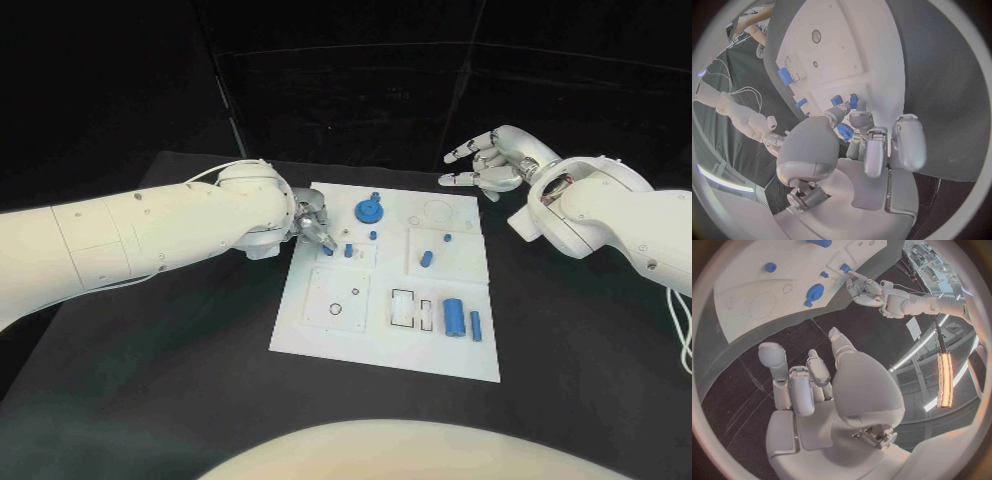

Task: Assemble the parts on the task board

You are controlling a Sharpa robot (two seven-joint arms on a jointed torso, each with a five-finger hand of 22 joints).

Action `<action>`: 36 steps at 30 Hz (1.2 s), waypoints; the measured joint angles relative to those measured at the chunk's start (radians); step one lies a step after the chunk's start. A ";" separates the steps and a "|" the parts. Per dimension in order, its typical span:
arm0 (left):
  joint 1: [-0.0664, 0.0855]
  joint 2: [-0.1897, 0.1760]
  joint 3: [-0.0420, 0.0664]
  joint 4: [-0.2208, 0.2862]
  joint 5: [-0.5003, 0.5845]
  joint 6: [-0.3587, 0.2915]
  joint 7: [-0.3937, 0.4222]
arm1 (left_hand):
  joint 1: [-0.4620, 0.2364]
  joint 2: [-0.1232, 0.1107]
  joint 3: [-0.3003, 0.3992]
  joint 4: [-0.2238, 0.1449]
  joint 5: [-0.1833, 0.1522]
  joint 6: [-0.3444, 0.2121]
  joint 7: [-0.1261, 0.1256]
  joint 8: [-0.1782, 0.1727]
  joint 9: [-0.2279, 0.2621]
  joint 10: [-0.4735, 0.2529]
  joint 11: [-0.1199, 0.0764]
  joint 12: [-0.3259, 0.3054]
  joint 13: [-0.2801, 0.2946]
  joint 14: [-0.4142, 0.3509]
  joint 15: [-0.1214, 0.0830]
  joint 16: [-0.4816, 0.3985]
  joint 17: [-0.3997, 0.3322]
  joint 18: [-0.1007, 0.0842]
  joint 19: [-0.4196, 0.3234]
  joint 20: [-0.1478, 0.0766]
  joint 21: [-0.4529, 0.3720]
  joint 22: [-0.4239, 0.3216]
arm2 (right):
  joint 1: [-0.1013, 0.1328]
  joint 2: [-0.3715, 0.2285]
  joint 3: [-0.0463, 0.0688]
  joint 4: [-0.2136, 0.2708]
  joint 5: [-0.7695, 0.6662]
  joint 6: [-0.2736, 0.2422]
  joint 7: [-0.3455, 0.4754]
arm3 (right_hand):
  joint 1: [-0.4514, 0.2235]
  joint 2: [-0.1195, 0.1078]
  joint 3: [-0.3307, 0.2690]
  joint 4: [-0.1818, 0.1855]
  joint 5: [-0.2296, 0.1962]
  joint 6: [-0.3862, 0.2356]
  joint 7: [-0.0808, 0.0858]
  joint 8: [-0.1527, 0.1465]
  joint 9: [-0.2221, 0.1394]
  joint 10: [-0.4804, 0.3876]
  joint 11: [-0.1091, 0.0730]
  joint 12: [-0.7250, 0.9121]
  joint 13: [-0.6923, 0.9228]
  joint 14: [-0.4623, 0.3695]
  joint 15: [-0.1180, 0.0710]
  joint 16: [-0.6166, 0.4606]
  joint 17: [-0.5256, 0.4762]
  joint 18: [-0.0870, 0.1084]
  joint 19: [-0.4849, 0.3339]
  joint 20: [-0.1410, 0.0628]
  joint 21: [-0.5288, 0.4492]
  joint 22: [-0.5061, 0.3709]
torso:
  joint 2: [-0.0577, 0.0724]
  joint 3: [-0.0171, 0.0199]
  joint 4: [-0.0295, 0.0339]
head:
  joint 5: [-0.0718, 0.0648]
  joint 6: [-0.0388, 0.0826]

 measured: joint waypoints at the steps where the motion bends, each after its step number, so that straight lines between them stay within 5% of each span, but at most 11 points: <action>1: 0.000 -0.001 0.000 0.000 0.000 0.001 0.000 | -0.001 -0.001 0.000 0.000 0.000 0.000 0.000 0.000 0.000 0.001 -0.001 0.000 -0.001 0.000 0.000 0.000 0.000 0.000 0.000 0.000 0.000 0.000 | 0.000 0.000 0.000 0.000 0.000 0.000 0.000 | 0.000 0.000 0.000 0.000 0.000 0.000 0.000 0.000 0.000 0.000 0.000 0.000 0.000 0.000 0.000 0.000 0.000 0.000 0.000 0.000 0.000 0.000 | 0.000 0.0000 0.0001 | 0.000 0.000; 36: 0.003 0.028 0.002 -0.034 -0.001 0.050 0.000 | -0.014 0.001 0.013 0.013 0.000 0.000 -0.007 0.019 0.016 0.012 -0.005 0.000 -0.006 0.000 0.000 0.000 0.000 0.000 0.003 -0.003 0.010 0.015 | 0.000 0.002 0.000 -0.001 0.000 0.003 0.001 | 0.000 0.000 0.000 0.000 0.000 0.000 0.000 0.000 0.000 0.000 0.000 0.000 0.000 0.000 0.000 0.000 0.000 0.000 0.000 0.000 0.000 0.000 | 0.000 0.0005 -0.0003 | 0.000 -0.006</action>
